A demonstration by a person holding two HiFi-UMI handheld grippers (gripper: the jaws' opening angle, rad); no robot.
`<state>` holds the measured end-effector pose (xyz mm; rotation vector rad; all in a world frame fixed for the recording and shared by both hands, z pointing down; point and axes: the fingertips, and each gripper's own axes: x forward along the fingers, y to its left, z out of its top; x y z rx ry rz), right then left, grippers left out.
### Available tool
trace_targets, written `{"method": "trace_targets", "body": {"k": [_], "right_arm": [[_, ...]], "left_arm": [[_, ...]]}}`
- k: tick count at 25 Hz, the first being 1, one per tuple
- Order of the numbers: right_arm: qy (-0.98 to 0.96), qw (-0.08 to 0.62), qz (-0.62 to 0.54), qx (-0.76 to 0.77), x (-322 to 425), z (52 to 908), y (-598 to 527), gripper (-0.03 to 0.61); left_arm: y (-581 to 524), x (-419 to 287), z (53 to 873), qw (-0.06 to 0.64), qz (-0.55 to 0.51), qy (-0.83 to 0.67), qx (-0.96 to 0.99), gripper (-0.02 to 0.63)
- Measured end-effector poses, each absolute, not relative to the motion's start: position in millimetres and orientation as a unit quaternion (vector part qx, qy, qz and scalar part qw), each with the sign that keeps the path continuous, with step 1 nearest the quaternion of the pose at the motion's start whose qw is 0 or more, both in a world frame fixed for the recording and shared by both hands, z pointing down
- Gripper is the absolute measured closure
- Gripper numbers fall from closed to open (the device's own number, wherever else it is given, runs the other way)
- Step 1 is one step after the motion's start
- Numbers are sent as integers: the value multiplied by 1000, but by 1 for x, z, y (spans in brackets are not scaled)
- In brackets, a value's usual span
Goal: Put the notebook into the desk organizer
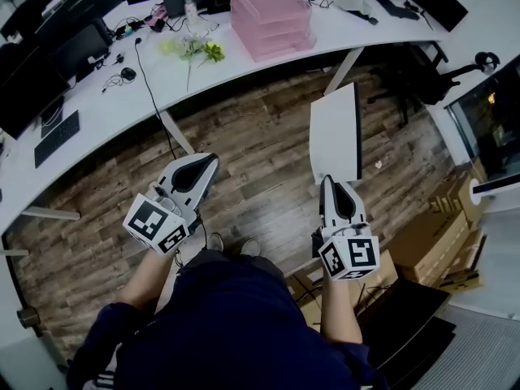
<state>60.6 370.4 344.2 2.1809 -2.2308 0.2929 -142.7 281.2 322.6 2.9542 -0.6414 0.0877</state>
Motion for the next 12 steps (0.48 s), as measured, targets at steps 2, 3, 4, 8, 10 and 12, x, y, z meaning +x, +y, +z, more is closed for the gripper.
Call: {"method": "trace_targets", "body": {"k": [2,3,4,8,10,12], "right_arm": [[-713,2,93,694,68,346,374,569],[-714,1,93,694,71,346,375,569],[-715,0,92,693,74,346,375,569],[-714,0,92,694,85,346,374,569],[-717,-1,87,691,89,343,369,569],[-720,-1,85,689,93,343,363,569]], "left_arm": [[285,-135,323,57,30,-213,975,586],[285,-132,323,56,31,-213,975,586],[285,-129,322,55,30,-214,975,586],[282,-118,321,51,28,-214,975,586],[278,-113,318,48,26,-215,975,586],[272,-109,316,46,22,-217,975,586]]}}
